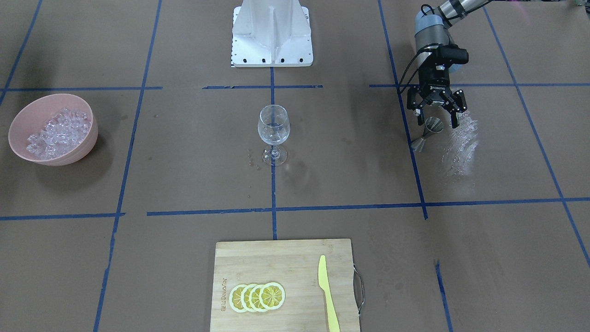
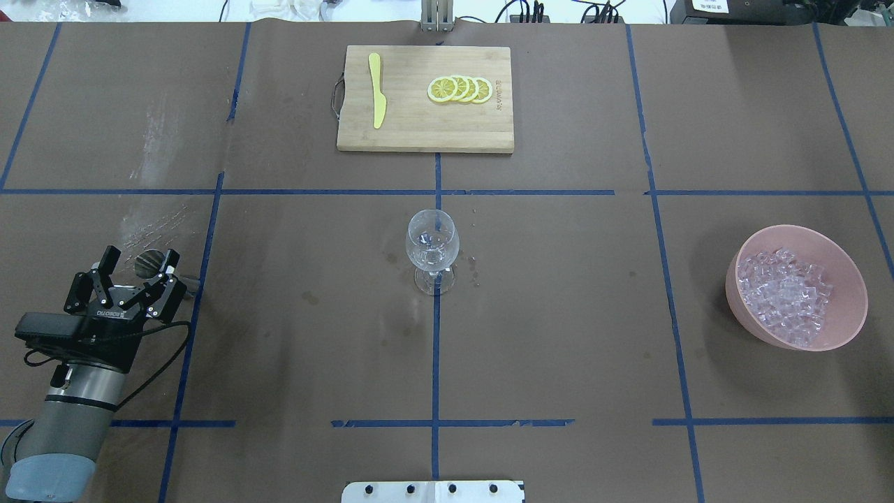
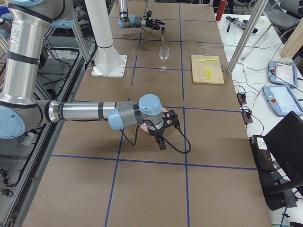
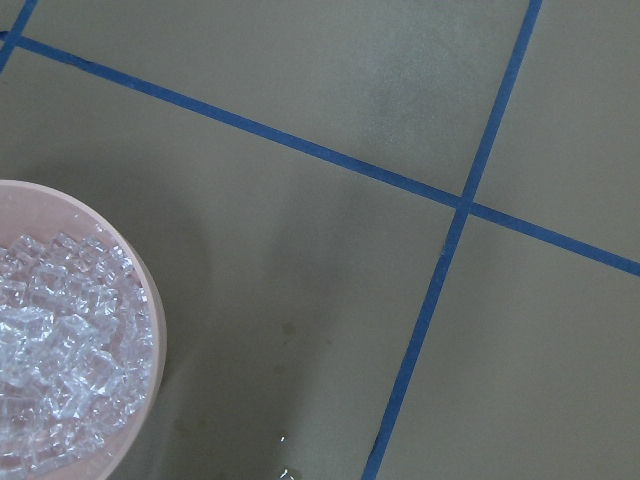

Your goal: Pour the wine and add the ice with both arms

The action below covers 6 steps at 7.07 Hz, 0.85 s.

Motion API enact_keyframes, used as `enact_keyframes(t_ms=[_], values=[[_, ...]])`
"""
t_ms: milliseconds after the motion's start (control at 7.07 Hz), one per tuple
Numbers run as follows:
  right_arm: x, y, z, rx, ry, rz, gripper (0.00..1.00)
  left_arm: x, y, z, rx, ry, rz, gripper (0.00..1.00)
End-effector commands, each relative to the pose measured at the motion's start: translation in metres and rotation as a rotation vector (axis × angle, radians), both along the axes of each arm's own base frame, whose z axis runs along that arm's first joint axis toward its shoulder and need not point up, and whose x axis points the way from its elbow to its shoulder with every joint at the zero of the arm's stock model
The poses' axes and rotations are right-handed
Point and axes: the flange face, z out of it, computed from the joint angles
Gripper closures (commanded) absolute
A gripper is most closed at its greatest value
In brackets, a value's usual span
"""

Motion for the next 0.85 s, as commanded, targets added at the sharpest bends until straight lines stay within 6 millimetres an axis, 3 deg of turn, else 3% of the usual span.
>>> enact_keyframes(t_ms=[0, 566, 708], values=[[0.0, 0.0, 0.001, -0.002, 0.0, 0.001, 0.0, -0.017, -0.003, -0.019, 0.056, 0.007, 0.068, 0.01], [-0.001, -0.001, 0.001, -0.001, 0.0, -0.002, 0.0, -0.054, -0.089, -0.014, 0.053, -0.138, 0.255, 0.01], [0.0, -0.001, 0.002, -0.002, 0.001, -0.001, 0.0, -0.073, -0.118, -0.01, 0.017, -0.217, 0.296, 0.01]])
